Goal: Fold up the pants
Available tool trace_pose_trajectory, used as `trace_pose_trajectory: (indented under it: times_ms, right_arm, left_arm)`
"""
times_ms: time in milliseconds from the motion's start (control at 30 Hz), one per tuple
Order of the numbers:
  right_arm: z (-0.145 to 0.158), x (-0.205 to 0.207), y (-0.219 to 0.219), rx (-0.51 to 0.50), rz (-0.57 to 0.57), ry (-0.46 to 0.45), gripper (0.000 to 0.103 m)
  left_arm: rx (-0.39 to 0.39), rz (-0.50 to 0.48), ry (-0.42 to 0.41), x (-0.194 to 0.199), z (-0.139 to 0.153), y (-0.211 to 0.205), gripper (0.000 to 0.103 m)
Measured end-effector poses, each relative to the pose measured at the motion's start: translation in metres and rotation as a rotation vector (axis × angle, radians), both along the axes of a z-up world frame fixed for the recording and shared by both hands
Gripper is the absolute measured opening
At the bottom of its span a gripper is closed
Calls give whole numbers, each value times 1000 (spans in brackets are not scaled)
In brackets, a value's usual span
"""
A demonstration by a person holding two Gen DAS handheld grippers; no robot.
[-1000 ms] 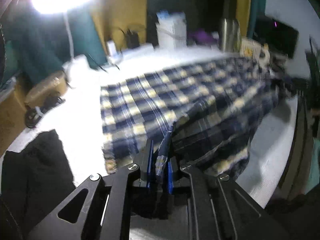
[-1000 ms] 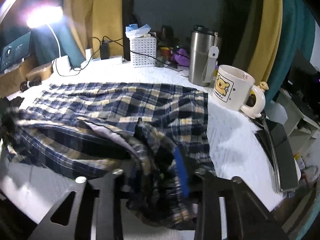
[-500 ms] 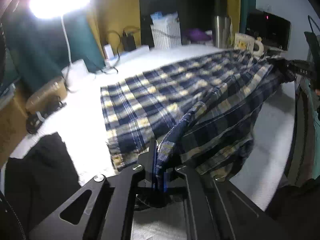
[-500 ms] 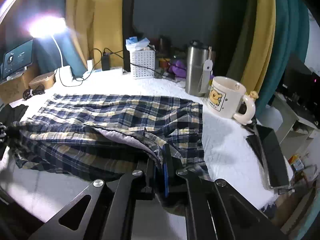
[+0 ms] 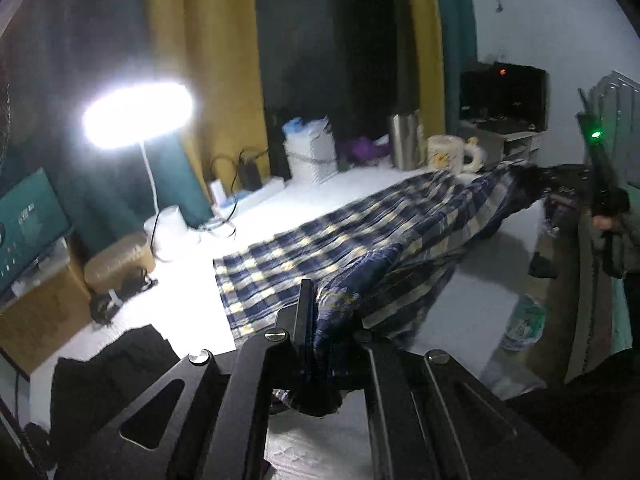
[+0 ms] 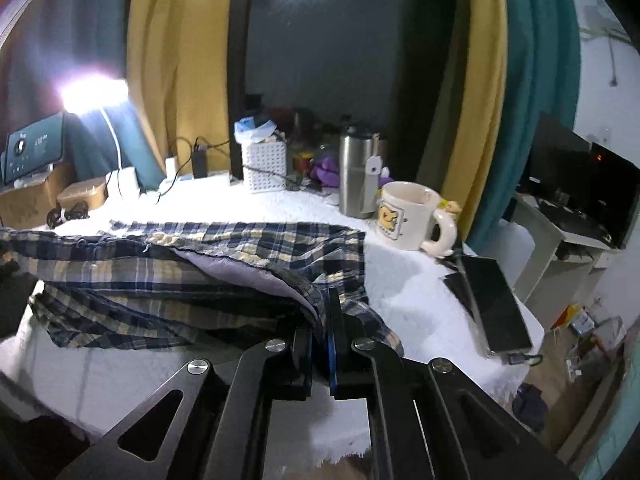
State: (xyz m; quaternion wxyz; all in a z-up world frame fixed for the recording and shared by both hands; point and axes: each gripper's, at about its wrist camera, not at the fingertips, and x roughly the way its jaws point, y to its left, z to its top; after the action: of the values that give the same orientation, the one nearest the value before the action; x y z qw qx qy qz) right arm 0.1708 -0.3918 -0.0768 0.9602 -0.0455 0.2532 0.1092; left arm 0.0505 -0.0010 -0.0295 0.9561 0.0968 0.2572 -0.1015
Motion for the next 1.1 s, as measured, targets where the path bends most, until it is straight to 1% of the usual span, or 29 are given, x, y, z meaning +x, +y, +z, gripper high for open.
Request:
trace_pose_trajectory:
  times_ms: [167, 300, 433, 667, 800, 1100]
  right_arm:
    - [9, -16, -17, 40, -30, -46, 5]
    - [13, -30, -29, 65, -49, -77, 5]
    - [16, -44, -41, 97, -66, -104, 5]
    - [17, -69, -60, 133, -93, -132, 5]
    - [18, -81, -66, 145, -102, -143, 5]
    - [29, -99, -70, 177, -103, -193, 5]
  left_arm:
    - [-11, -50, -47, -24, 25, -16, 3]
    - [3, -81, -80, -43, 39, -31, 3]
    - [-2, -131, -97, -62, 52, -43, 3]
    - [34, -175, -115, -80, 63, -62, 3]
    - [51, -195, -140, -90, 72, -70, 3]
    - [90, -193, -183, -103, 85, -74, 3]
